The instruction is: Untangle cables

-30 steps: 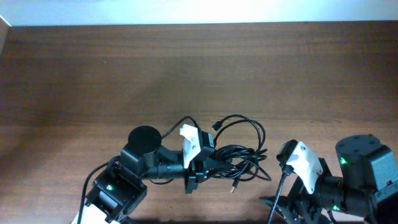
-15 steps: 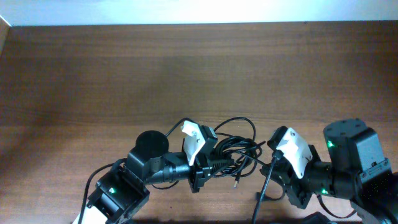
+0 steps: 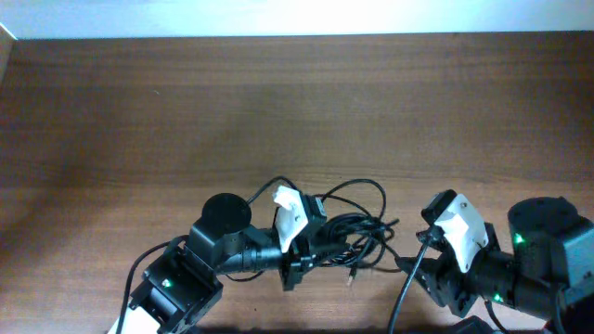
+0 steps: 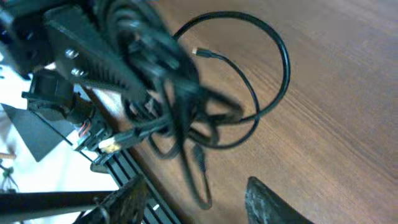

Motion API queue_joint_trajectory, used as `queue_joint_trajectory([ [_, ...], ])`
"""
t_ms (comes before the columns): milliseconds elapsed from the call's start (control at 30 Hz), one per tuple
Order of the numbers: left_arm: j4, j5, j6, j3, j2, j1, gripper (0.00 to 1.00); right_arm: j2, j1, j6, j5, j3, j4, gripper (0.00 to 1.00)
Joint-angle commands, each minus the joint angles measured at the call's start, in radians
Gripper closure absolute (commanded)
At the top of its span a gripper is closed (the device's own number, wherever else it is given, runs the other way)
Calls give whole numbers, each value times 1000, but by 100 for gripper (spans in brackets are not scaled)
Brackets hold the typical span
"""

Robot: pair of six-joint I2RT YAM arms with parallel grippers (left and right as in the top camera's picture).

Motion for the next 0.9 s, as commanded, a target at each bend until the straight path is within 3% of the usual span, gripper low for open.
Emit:
queue_joint_trajectory([
  [0, 29, 114, 66, 7, -6, 3, 100, -3, -2, -3, 8, 0, 19, 51],
  [100, 80, 184, 81, 7, -6, 3, 100, -3, -2, -3, 2, 0, 34, 52],
  [200, 115, 214, 81, 7, -6, 3, 100, -3, -2, -3, -24, 0, 40, 66],
  [400, 163, 214, 66, 7, 15, 3, 100, -3, -2, -22, -156, 0, 46, 75],
  [500, 197, 213, 43, 7, 49, 3, 100, -3, -2, -23, -158, 0, 42, 96],
  [533, 197, 210, 43, 7, 51, 3, 100, -3, -2, -22, -158, 0, 37, 96],
  [667, 163, -2, -153, 7, 51, 3, 100, -3, -2, -22, -146, 0, 13, 96],
  [767, 47, -249, -389, 7, 51, 3, 100, -3, -2, -22, -138, 0, 7, 96],
  [867, 27, -282, -435, 7, 51, 3, 100, -3, -2, -12, -104, 0, 0, 96],
])
